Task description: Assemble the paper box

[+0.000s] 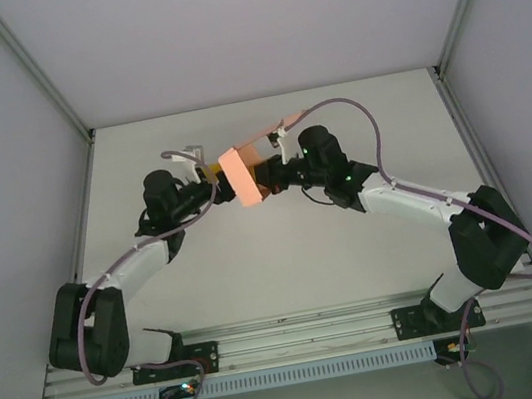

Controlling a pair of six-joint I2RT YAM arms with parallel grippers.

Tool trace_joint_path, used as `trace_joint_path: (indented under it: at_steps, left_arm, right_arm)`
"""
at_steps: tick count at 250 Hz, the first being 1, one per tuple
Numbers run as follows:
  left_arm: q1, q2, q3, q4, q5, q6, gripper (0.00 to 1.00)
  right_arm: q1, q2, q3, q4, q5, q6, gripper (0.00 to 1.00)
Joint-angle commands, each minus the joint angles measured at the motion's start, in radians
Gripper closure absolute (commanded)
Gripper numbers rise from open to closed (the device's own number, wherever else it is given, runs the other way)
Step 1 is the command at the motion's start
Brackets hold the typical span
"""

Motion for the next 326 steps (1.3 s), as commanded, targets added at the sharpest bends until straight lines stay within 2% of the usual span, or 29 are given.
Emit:
trace_joint_path:
  at_steps: [1, 53, 72, 86, 119, 137, 147, 178, 205, 242, 274, 306, 326]
  left_arm:
    - [-0.144, -0.049, 0.082, -0.056, 0.129, 0.148, 0.00]
    - [-0.151, -0.099, 0.064, -0.149, 0.055, 0.189, 0.00]
    - [-0.149, -0.142, 0.027, -0.211, -0.081, 0.201, 0.00]
    - [-0.146, -0.181, 0.006, -0.315, -0.234, 0.203, 0.00]
    - [-0.130, -0.262, -0.005, -0.680, -0.680, 0.185, 0.00]
    - [-0.096, -0.301, -0.034, -0.814, -0.831, 0.169, 0.00]
    - [-0.064, -0.326, -0.048, -0.877, -0.873, 0.137, 0.00]
    - [0.043, -0.380, -0.067, -1.008, -0.911, 0.064, 0.00]
    - [0.048, -0.407, -0.079, -1.016, -0.909, 0.059, 0.00]
    - [0.048, -0.417, -0.085, -0.958, -0.819, 0.063, 0.00]
    - [0.042, -0.415, -0.087, -0.919, -0.772, 0.073, 0.00]
    - [0.033, -0.408, -0.096, -0.882, -0.748, 0.085, 0.00]
    - [0.023, -0.396, -0.093, -0.866, -0.730, 0.099, 0.00]
  right_arm:
    - [0.103, 0.089, 0.058, -0.080, -0.078, -0.042, 0.99]
    - [0.095, 0.020, 0.001, -0.027, 0.009, -0.026, 0.98]
    - [0.076, -0.044, -0.056, 0.009, 0.092, -0.004, 0.97]
    - [0.062, -0.092, -0.090, -0.007, 0.186, 0.000, 0.97]
    - [0.057, -0.147, -0.098, -0.257, 0.509, -0.056, 0.96]
    - [0.055, -0.147, -0.109, -0.367, 0.612, -0.076, 0.95]
    - [0.054, -0.147, -0.119, -0.412, 0.660, -0.062, 0.96]
    - [0.054, -0.112, -0.146, -0.496, 0.725, 0.000, 0.97]
    - [0.068, -0.011, -0.141, -0.557, 0.783, 0.073, 0.98]
    - [0.096, 0.145, -0.092, -0.632, 0.865, 0.143, 0.97]
    - [0.109, 0.222, -0.062, -0.657, 0.875, 0.205, 0.96]
    - [0.125, 0.260, -0.042, -0.668, 0.876, 0.244, 0.88]
    - [0.133, 0.254, -0.038, -0.674, 0.865, 0.251, 0.78]
